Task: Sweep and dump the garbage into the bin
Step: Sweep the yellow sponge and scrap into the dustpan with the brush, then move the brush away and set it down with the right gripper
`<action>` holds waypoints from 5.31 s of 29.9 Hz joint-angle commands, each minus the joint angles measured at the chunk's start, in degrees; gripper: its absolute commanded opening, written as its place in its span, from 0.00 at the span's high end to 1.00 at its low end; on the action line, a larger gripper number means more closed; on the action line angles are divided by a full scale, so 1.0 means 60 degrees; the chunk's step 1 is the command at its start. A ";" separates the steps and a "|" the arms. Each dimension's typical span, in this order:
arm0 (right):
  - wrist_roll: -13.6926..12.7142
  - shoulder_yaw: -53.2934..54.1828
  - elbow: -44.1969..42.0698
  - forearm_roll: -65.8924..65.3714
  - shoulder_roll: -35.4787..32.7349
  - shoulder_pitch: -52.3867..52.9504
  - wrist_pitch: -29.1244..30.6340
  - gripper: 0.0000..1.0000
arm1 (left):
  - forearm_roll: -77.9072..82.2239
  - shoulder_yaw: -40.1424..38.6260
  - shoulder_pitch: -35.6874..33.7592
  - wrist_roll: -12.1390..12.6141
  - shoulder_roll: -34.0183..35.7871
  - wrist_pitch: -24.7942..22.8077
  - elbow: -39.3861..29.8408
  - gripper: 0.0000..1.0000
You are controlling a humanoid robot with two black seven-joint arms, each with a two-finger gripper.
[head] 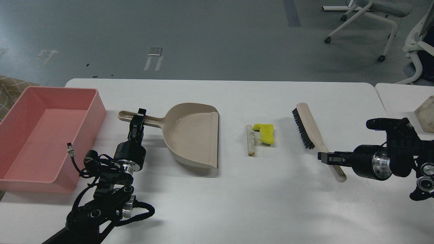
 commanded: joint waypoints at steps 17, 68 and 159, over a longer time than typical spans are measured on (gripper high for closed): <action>-0.0240 -0.0002 0.0089 0.0001 0.0673 0.0012 0.0000 1.00 | 0.0031 0.0301 -0.0108 0.0000 -0.0629 0.0004 0.0441 1.00; -0.0050 0.1064 0.0015 0.0088 0.3618 0.0086 0.0000 1.00 | 0.0002 0.0330 -0.0548 0.0000 -0.1172 0.0004 0.1321 1.00; -0.0460 0.8080 -0.0027 0.1568 0.1591 -0.2083 0.0000 0.00 | -0.1800 0.0155 -0.2364 0.0000 -0.0864 0.0004 0.1145 1.00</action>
